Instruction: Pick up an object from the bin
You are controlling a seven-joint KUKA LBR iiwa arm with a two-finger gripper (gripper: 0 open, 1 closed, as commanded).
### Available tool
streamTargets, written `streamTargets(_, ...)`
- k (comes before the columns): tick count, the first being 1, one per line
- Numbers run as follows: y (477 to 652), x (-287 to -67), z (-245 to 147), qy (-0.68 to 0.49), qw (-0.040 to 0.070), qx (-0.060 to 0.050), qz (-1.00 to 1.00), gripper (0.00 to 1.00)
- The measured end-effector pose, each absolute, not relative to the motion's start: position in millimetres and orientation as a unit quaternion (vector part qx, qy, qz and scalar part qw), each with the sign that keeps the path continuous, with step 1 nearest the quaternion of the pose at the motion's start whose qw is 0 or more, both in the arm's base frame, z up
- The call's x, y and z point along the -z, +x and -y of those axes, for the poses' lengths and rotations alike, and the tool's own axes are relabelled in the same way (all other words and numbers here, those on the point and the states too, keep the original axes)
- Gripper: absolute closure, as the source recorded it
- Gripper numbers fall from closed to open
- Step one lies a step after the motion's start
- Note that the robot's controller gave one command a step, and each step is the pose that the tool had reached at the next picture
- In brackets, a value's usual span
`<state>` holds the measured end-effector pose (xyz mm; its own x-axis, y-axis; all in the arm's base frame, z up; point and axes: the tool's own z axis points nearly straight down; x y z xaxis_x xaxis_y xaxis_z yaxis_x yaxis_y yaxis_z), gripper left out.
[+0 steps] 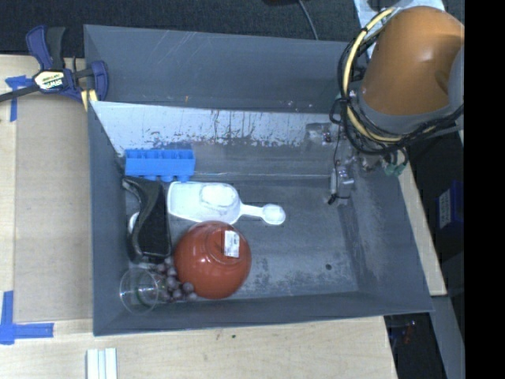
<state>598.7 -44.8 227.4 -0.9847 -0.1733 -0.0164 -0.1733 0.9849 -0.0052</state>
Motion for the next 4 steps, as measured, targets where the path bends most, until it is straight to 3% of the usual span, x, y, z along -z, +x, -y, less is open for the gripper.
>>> streamTargets(1, 568.6, -138, 86, 0.023, -0.002, 0.0, -1.0, 0.0)
streamTargets(2, 602.5, -159, 4, 0.005, 0.016, -0.001, -1.0, 0.0)
streamTargets(3, 548.6, -76, 82, 0.034, 0.005, 0.003, -0.999, 1.0)
streamTargets(4, 548.6, -76, 82, 0.034, 0.005, 0.003, -0.999, 1.0)
